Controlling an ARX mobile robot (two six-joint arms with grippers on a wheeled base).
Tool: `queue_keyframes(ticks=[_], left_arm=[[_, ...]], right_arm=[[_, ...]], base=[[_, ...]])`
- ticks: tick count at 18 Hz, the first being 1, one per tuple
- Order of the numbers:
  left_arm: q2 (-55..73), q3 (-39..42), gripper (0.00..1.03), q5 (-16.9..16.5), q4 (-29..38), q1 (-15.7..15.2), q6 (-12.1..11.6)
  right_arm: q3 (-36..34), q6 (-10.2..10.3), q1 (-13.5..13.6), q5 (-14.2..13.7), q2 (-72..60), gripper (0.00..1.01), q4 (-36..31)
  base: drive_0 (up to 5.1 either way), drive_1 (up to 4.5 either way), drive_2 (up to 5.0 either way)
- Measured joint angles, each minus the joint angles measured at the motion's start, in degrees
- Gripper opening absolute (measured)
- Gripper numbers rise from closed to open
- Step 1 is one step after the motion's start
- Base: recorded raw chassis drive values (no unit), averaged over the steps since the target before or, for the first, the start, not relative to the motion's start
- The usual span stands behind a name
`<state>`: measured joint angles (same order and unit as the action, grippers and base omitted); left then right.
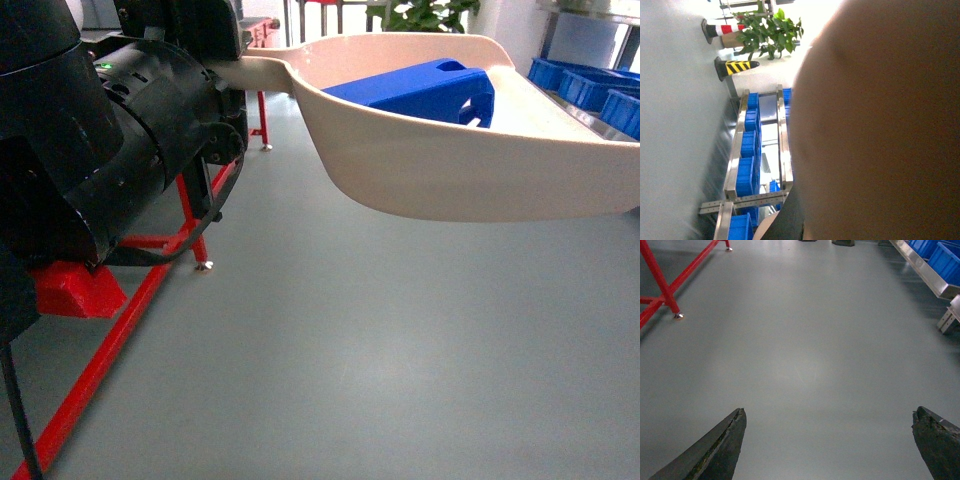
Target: Place part in tray to right shelf
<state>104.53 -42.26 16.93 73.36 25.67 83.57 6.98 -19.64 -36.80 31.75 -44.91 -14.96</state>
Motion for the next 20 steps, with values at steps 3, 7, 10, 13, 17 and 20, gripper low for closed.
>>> queue_keyframes(ticks=[3,7,10,13,17,20], left_arm=[[0.0,0.0,0.13,0.0,-0.11,0.0,0.0],[0.0,0.0,0.13,0.0,-0.11,0.0,0.0],[0.0,0.0,0.13,0.0,-0.07,0.0,0.0],[0.02,0.0,0.13,0.0,-0.07,0.0,0.0],[0.0,0.0,0.13,0.0,-0.09,0.0,0.0],[0.0,0.0,0.13,0.0,-0.09,0.0,0.0]], right_arm=[[0.0,0.0,0.0,0.0,0.0,0.98,0.0],[0.0,0.0,0.0,0.0,0.02,0.98,0.0],[0.0,0.0,0.0,0.0,0.02,0.98,0.0],[0.0,0.0,0.0,0.0,0.02,0.98,0.0],[0.0,0.0,0.0,0.0,0.02,0.98,0.02],[0.0,0.0,0.0,0.0,0.02,0.98,0.0]], base=[[-0.2,4.0,-4.3],[-0.1,4.01,-4.3],[0.0,4.14,-4.2],[-0.1,4.0,-4.3],[0.0,4.17,-4.1],[0.0,4.16,-4.1]])
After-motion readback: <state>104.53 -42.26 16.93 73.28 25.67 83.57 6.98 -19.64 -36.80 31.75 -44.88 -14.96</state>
